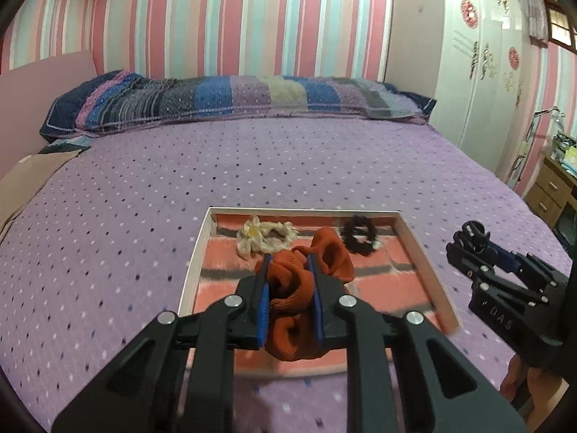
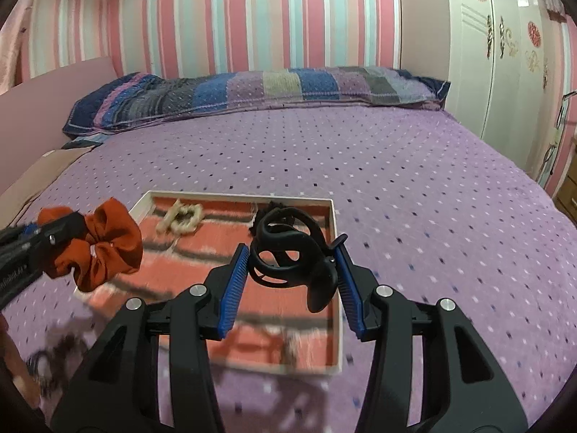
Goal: Organize jewelry
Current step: 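Carry the orange scrunchie and black claw clip with both tools into the tray, then open both tools to release the scrunchie and claw clip in the tray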
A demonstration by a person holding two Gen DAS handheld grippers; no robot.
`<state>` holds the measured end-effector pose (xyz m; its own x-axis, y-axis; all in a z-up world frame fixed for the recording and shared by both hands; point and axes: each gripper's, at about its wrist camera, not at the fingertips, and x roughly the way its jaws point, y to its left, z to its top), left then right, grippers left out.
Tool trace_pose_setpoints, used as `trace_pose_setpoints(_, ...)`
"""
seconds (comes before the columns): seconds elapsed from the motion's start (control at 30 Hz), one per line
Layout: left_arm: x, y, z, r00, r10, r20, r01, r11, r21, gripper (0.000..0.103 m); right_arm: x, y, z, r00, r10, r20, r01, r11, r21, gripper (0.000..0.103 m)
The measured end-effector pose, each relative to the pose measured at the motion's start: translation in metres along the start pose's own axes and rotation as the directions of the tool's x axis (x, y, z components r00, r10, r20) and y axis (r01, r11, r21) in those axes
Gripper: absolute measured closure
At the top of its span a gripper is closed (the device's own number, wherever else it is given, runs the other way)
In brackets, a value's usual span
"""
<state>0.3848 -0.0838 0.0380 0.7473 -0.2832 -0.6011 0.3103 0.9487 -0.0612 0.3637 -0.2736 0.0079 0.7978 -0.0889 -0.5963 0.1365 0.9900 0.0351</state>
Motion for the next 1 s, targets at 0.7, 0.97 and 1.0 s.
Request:
trace_pose_setpoints(0.7,0.142,0.040,0.008,0.967,0.094,-0.237,-0.099,0.995,-0.009,0.078,0.144,-0.001,0.011,0.952,-0.062,-0.301,0.067,0.998,0.007,0.055)
trace_pose_setpoints(0.97,0.145,0.045,-0.004,0.957,0.109,-0.270,-0.116,0.993,-0.012,0.066,0.152,0.003,0.008,0.931,-0.065,-0.359,0.064,0.998,-0.014,0.055)
trace_pose_setpoints(1.0,0.144,0.047,-0.004,0.957,0.108,-0.270,-0.116,0.993,-0.015,0.057,0.152,0.004,0.008,0.930,-0.062,-0.363,0.062,0.998,-0.014,0.055)
